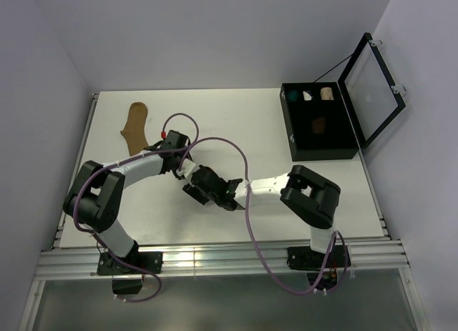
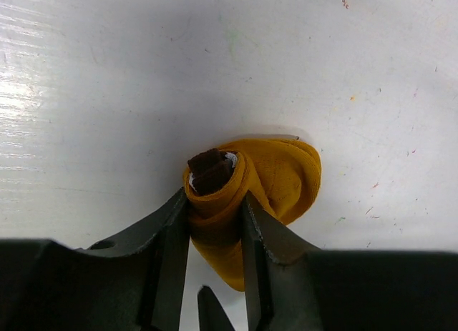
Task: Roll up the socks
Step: Roll the sock at the center of the board.
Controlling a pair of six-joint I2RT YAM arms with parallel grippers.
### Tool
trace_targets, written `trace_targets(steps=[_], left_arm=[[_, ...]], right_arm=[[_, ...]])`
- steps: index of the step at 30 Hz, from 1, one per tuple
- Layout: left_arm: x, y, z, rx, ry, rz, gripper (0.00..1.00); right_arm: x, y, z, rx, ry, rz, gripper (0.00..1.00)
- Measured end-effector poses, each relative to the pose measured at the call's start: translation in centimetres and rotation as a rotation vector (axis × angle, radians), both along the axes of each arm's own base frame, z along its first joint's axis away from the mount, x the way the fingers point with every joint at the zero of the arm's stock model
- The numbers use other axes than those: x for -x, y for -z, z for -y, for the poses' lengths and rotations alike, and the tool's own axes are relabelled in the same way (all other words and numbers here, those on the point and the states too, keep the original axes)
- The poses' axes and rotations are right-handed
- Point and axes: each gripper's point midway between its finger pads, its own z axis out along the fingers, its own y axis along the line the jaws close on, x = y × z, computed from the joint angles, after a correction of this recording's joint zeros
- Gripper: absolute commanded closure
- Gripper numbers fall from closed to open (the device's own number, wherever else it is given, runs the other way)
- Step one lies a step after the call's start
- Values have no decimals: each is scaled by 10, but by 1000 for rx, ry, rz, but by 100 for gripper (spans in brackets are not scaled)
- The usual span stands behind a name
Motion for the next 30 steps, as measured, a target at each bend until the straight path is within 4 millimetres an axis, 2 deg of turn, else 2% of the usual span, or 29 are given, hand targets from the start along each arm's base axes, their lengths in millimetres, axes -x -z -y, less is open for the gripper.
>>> trace_targets(steps=[6, 9, 10, 13, 15, 16, 21, 25, 30], left_arm=[[-1, 0, 0, -2, 3, 2, 63], [-2, 0, -1, -3, 1, 4, 63], [-3, 0, -2, -4, 1, 4, 62], [-4, -1, -2, -6, 0, 12, 59], [-5, -1, -3, -7, 0, 14, 55], [-5, -1, -3, -8, 0, 15, 49], [-4, -1, -2, -6, 2, 12, 33], [-3, -7, -5, -3, -13, 30, 29], [2, -28, -18, 0, -94, 95, 27]], right_arm=[[-10, 14, -2, 51, 16, 36, 43], [-15, 18, -2, 63, 29, 55, 54], [-16, 18, -1, 66, 35, 60, 69], [-18, 17, -2, 59, 42, 66, 98], [-19, 17, -2, 42, 51, 56, 100], [-20, 17, -3, 29, 52, 46, 100], [-23, 13, 3, -71, 61, -58, 100], [-23, 9, 12, -153, 66, -186, 100], [-21, 7, 18, -246, 59, -359, 100]])
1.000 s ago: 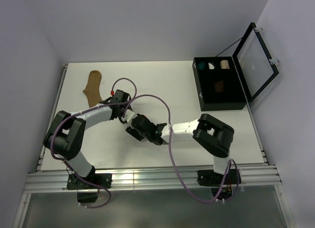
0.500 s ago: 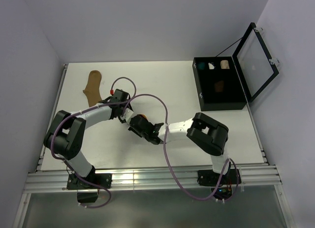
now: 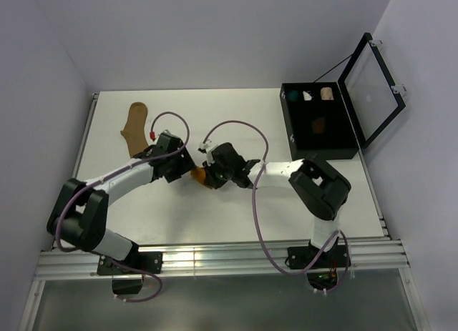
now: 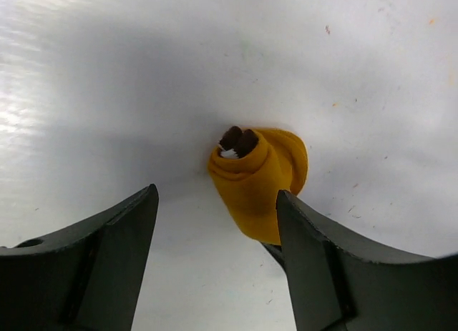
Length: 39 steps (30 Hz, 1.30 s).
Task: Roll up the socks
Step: Roll the sock at the center of the board.
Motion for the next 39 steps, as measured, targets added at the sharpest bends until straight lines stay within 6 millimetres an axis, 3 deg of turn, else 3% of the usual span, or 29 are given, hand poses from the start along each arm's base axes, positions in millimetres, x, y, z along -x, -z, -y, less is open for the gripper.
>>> trace_targets(steps=[8, 17, 26, 39], left_arm=[[17, -5, -22, 42, -106, 52, 28], [23, 0, -4, 116, -92, 69, 31], [16, 19, 6, 122, -102, 41, 35], [0, 26, 15, 114, -101, 29, 37]], right_arm=[[9, -10, -3, -155, -51, -300, 100], [9, 1, 2, -309, -45, -614, 100], [5, 1, -2, -368, -42, -725, 100], [-7, 6, 1, -397, 19, -857, 98]])
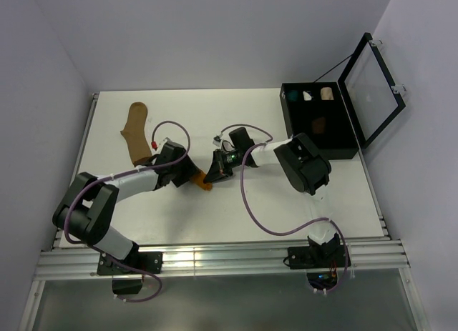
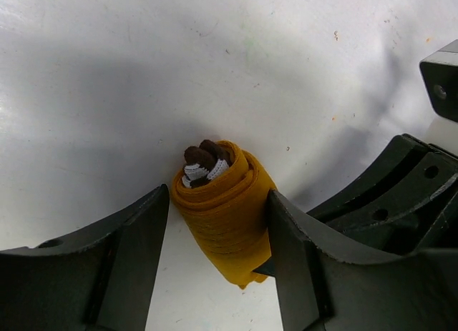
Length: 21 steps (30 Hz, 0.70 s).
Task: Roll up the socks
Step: Roll the sock at the center of the board.
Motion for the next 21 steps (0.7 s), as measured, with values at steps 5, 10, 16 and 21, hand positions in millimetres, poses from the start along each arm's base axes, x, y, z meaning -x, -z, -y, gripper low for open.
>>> trace_targets(steps=[5, 10, 16, 21], left_arm=[[-1, -1, 0, -9, 8, 0, 30], [-3, -2, -1, -14, 7, 8, 27], [-3, -4, -4, -21, -6, 24, 29], [-6, -5, -7, -15, -19, 50, 32]], right_arm=[[-1, 1, 2, 14, 17, -27, 97], [-4, 1, 2, 34, 30, -32, 97], [-5, 1, 2, 41, 34, -34, 97], [-5, 1, 2, 51, 36, -44, 96]])
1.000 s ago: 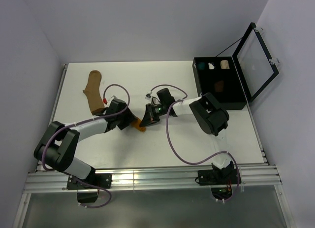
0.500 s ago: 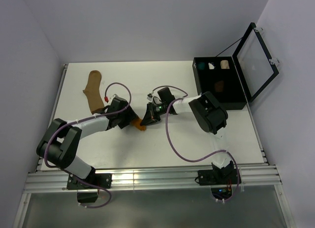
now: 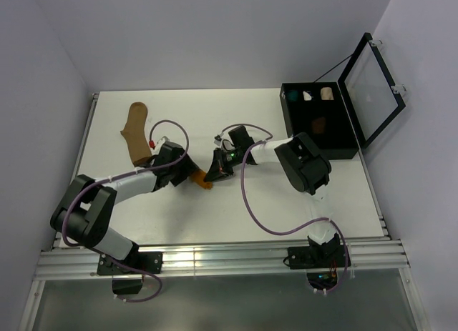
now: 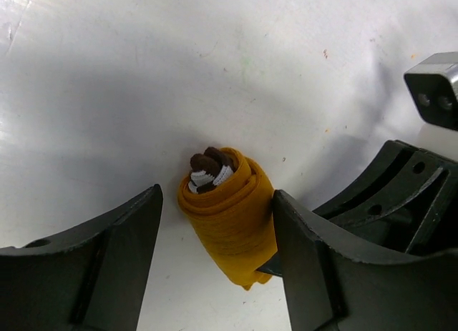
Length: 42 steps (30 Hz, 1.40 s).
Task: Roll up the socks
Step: Roll the sock at the center of the board.
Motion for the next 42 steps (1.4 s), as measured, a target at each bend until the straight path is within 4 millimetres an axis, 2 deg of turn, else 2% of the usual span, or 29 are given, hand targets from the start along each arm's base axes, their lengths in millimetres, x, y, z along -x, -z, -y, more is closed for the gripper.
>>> trace_targets(steps=[6, 11, 13, 17, 19, 21, 23, 25, 30, 33, 34, 38, 40, 42], left_arm=[[-7, 4, -1, 5, -9, 6, 36], [-17, 6, 6, 17, -4, 18, 44], [-20, 7, 8, 18, -3, 17, 50], [-20, 10, 7, 5, 7, 3, 59], [-21, 10, 8, -7, 16, -10, 65], [-22, 10, 8, -22, 24, -29, 74], [-23, 9, 9, -42, 39, -42, 75], [-23, 10, 10, -61, 51, -60, 76], [-24, 11, 10, -107, 86, -98, 75], [-23, 12, 11, -127, 105, -112, 75], [-23, 12, 11, -133, 113, -118, 75], [-23, 12, 11, -147, 131, -130, 75], [-22, 13, 11, -151, 138, -136, 74], [-22, 13, 11, -153, 140, -137, 74]], right_arm=[[0, 0, 0, 4, 2, -8, 96], [0, 1, 0, 7, 4, -9, 96], [0, 1, 0, 10, 7, -9, 94], [-2, 1, 1, 17, 16, 3, 82], [-4, 0, 2, 33, 28, 27, 77], [-6, -1, 4, 52, 43, 58, 68], [-9, -3, 8, 78, 61, 107, 61], [-11, -3, 13, 117, 83, 168, 60], [-20, -15, 27, 272, 163, 436, 47], [-20, -41, 27, 328, 185, 636, 40], [-24, -56, 27, 353, 201, 749, 39], [-9, -86, -1, 358, 150, 998, 34], [1, -88, -13, 375, 111, 1090, 34], [10, -82, -20, 413, 66, 1158, 33]])
